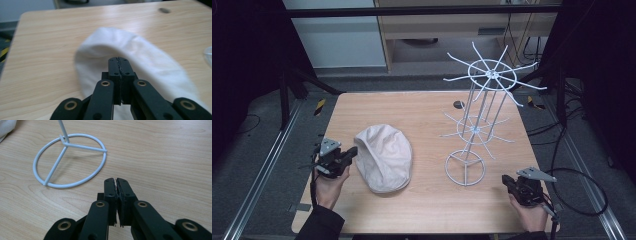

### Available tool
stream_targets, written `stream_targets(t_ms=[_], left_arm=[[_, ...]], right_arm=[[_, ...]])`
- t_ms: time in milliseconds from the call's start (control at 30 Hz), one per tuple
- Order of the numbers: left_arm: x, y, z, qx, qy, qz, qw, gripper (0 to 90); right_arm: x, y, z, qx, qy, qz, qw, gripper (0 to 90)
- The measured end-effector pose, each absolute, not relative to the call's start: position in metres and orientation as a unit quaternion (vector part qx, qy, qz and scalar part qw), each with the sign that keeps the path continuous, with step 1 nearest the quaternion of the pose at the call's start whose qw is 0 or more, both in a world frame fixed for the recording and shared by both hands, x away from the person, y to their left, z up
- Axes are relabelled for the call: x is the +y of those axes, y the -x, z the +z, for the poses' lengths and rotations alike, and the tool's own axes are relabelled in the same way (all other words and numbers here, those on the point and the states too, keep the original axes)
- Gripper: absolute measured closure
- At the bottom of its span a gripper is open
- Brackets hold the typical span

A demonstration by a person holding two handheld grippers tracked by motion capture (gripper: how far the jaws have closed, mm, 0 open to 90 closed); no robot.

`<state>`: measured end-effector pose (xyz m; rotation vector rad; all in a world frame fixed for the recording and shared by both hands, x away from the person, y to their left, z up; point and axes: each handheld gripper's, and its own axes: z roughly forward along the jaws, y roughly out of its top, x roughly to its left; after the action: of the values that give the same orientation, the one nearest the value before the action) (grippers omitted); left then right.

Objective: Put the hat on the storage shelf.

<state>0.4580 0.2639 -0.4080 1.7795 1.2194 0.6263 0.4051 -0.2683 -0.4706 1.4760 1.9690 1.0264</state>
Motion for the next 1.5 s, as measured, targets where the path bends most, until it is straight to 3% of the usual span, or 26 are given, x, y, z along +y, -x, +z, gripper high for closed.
stream_targets(t_ms=[300, 533, 867, 1500], left_arm=[[0.189, -0.437, -0.413, 0.403, -0.778, 0.234, 0.421, 90.0], [0.161, -0.453, -0.435, 0.404, -0.803, 0.220, 0.378, 90.0], [0.163, -0.460, -0.456, 0.419, -0.818, 0.201, 0.340, 90.0], [0.222, -0.406, -0.451, 0.415, -0.826, 0.184, 0.335, 90.0]], right_arm=[[-0.270, -0.404, -0.471, 0.715, -0.542, 0.376, 0.234, 86.9], [-0.270, -0.405, -0.471, 0.717, -0.539, 0.375, 0.233, 86.9], [-0.270, -0.405, -0.471, 0.716, -0.541, 0.375, 0.230, 86.9], [-0.269, -0.405, -0.471, 0.718, -0.541, 0.372, 0.231, 86.4]])
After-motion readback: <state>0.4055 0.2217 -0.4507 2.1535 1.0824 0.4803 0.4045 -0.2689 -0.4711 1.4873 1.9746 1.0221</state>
